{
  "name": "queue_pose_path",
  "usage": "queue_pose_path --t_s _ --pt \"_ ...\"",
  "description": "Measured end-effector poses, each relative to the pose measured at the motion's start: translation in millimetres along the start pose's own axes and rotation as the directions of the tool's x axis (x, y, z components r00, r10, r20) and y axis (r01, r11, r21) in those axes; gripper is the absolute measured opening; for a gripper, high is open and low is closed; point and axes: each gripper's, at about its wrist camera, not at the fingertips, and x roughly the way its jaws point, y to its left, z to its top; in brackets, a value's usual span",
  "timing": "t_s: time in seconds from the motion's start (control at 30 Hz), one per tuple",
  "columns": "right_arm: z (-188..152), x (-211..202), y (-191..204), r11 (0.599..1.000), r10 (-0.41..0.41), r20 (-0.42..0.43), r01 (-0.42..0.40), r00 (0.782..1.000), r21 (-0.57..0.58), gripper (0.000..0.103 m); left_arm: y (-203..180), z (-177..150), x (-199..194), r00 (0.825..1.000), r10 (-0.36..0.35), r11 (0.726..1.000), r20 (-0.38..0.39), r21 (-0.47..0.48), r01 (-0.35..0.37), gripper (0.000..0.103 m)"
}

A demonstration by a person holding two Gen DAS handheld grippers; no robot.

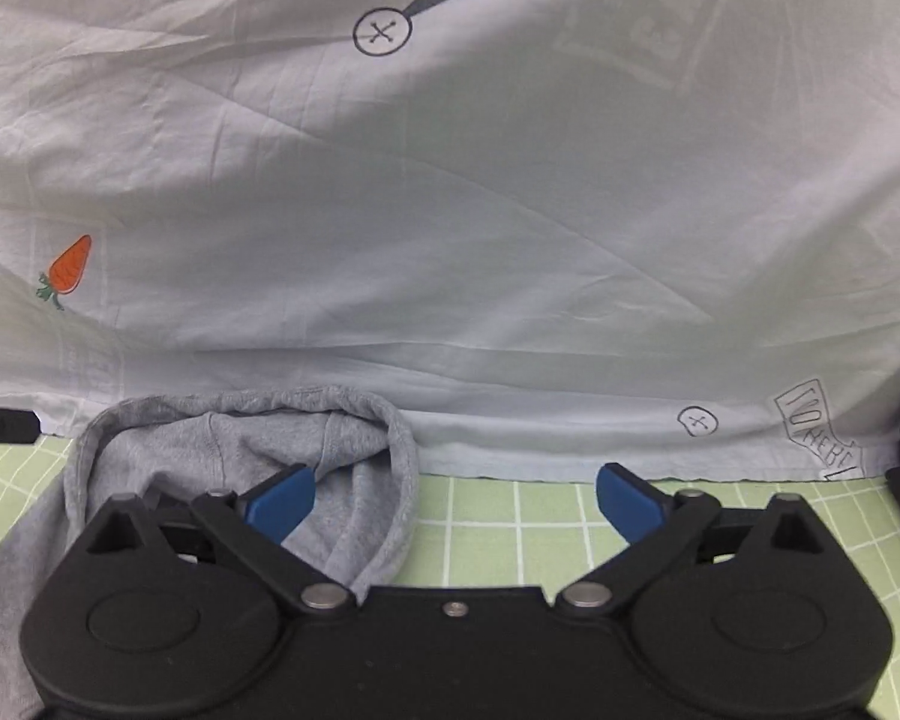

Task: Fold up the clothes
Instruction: 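Open both grippers and release the hoodie hem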

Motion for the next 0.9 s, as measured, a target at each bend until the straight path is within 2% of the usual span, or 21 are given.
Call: queue_pose_path --t_s 0.13,0.2,0.33,0.5,0.6,0.7,0.9 --pt "-34 -57 10 1.0 0.0 -0.033 0.0 0.999 0.006 0.102 28 -32 -62 1.0 0.025 0.999 -0.007 -0.024 -0.025 0.099" --pt "-61 -88 16 1.0 0.018 -0.072 -0.017 0.997 0.017 0.103 43 -59 -96 0.998 0.053 0.998 -0.033 -0.03 -0.054 0.099" --pt "-121 -134 36 0.998 0.023 -0.157 -0.031 0.987 -0.05 0.103 69 -114 -156 0.989 0.119 0.989 -0.09 -0.08 -0.126 0.1" --pt "-182 -183 56 0.995 0.022 -0.23 -0.044 0.973 -0.092 0.103 105 -171 -222 0.967 0.217 0.959 -0.132 -0.158 -0.237 0.1" --pt "-204 -201 67 0.992 0.041 -0.273 -0.073 0.961 -0.105 0.103 130 -196 -249 0.957 0.246 0.932 -0.156 -0.233 -0.277 0.1" --pt "-215 -215 74 0.996 0.012 -0.268 -0.037 0.963 -0.087 0.103 151 -217 -269 0.94 0.285 0.905 -0.187 -0.271 -0.329 0.1" --pt "-235 -241 78 0.998 -0.05 -0.274 0.061 0.96 0.031 0.103 187 -246 -303 0.933 0.3 0.899 -0.2 -0.267 -0.346 0.1"
